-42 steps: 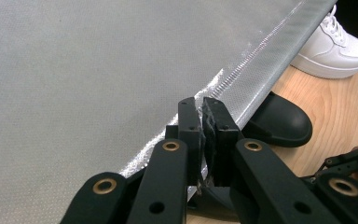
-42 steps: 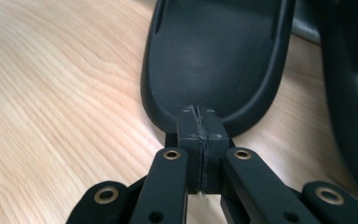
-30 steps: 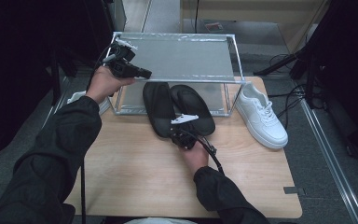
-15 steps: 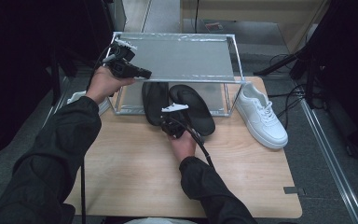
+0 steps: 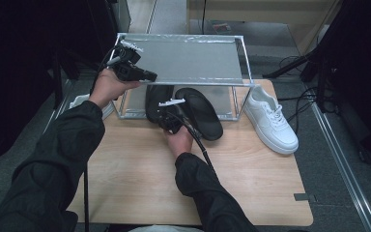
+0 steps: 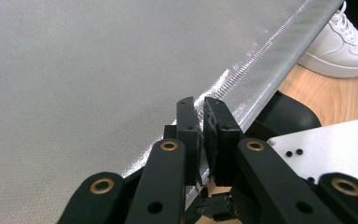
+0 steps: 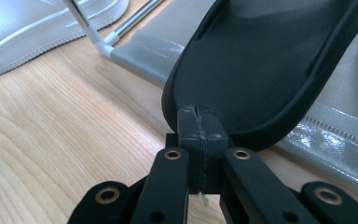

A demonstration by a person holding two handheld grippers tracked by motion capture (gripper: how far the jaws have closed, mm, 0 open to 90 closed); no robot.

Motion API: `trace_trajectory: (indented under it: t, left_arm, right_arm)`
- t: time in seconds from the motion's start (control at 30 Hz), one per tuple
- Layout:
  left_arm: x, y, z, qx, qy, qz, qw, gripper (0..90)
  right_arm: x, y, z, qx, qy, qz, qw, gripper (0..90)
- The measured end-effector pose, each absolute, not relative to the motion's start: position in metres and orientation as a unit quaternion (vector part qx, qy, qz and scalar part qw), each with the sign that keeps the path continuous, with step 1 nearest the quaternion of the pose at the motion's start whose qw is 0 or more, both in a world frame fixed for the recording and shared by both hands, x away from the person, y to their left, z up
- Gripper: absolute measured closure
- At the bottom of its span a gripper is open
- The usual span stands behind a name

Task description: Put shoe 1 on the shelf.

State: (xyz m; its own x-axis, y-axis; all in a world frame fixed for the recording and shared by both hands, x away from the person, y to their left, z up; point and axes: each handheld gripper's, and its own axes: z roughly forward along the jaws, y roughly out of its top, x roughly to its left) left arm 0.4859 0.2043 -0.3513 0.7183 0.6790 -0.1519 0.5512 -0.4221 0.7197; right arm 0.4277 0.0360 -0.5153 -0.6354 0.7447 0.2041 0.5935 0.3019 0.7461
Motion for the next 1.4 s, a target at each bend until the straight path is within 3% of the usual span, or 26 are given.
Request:
trace_trajectory:
  t: [0.17,0.53,1.4]
  left_arm:
    - [0.487,0.205,-0.352,0.838,0.368,0.076,0.397,85.5]
    - [0.488,0.206,-0.353,0.832,0.378,0.066,0.401,85.5]
    - [0.488,0.206,-0.353,0.836,0.37,0.068,0.399,86.0]
  right_arm:
    - [0.423,0.026,-0.508,0.412,0.802,0.428,0.071,90.0]
    - [0.386,-0.036,-0.488,0.392,0.809,0.43,0.085,90.0]
    - [0.359,-0.148,-0.495,0.42,0.808,0.395,0.121,90.0]
